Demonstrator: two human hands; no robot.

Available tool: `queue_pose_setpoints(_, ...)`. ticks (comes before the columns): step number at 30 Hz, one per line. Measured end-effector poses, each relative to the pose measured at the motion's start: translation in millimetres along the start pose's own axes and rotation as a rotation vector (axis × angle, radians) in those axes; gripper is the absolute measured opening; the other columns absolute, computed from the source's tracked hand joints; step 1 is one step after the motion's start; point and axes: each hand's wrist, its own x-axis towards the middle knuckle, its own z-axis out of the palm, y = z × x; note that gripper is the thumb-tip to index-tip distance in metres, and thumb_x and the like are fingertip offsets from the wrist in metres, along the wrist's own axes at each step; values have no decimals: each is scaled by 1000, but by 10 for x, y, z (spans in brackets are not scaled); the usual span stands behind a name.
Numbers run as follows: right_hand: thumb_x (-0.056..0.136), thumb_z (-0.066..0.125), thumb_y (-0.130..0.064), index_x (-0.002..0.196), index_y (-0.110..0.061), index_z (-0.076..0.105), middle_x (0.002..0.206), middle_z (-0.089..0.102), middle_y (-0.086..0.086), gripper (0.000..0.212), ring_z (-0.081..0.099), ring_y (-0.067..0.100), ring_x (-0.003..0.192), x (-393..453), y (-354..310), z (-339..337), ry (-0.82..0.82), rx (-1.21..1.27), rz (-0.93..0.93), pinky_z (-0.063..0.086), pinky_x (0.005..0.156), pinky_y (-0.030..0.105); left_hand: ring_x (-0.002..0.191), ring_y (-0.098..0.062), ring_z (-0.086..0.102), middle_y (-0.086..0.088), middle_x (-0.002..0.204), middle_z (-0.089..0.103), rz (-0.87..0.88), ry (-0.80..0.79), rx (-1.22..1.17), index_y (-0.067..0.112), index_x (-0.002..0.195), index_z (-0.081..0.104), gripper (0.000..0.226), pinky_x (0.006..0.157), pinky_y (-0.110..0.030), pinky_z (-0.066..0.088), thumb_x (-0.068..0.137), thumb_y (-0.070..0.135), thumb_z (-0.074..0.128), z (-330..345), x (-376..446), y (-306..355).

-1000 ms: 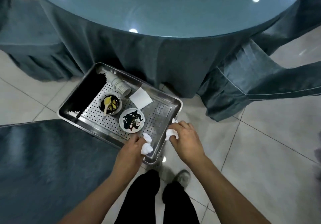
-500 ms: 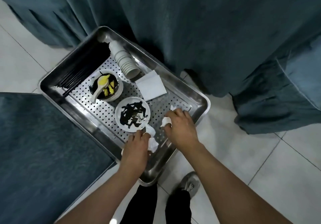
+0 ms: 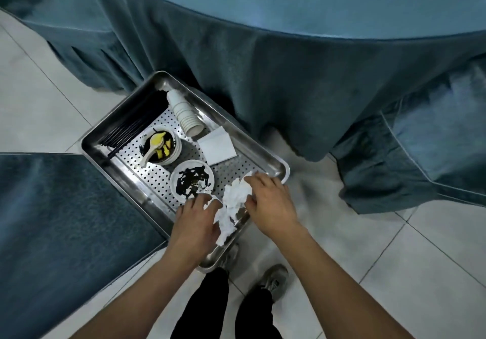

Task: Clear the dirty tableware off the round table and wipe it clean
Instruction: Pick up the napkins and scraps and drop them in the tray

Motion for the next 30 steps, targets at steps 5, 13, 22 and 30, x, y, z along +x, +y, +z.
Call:
queue_pose_setpoints(5, 95, 57, -28, 136, -26, 49, 137, 49, -4, 42, 46, 21, 121, -474, 56, -794, 166, 2, -37, 41, 102, 39, 121, -26, 50, -2, 134, 53, 70, 185, -19, 25, 130, 59, 42, 103, -44, 43, 89, 28, 69, -725, -245, 548)
queue_pose_setpoints(13, 90, 59, -28, 131, -21, 58, 127, 58, 2, 42, 55, 27, 107, -869, 375, -2091, 446, -6, -16, 48, 90, 45, 107, -29, 56, -4, 119, 59, 237, 393, -90, 20, 119, 64, 37, 90, -46, 48, 83, 22, 73, -1679, -335, 1599)
queue_pose_setpoints(22, 93, 58, -28, 132, -21, 56, 129, 57, 4, 40, 54, 28, 109, -553, 867, -3420, 552, -49, 32, 47, 94, 45, 112, -29, 54, -2, 120, 58, 333, 495, -157, 22, 122, 63, 36, 95, -46, 45, 86, 22, 70, -2457, 281, 2505)
queue_pose_setpoints(30, 89, 60, -25, 128, -21, 60, 125, 60, 6, 40, 56, 31, 109, 43, 1448, -4464, 562, -39, 104, 46, 95, 47, 103, -35, 60, -6, 113, 64, 381, 533, -181, 20, 115, 68, 35, 90, -48, 50, 81, 19, 74, -3142, 1193, 3207)
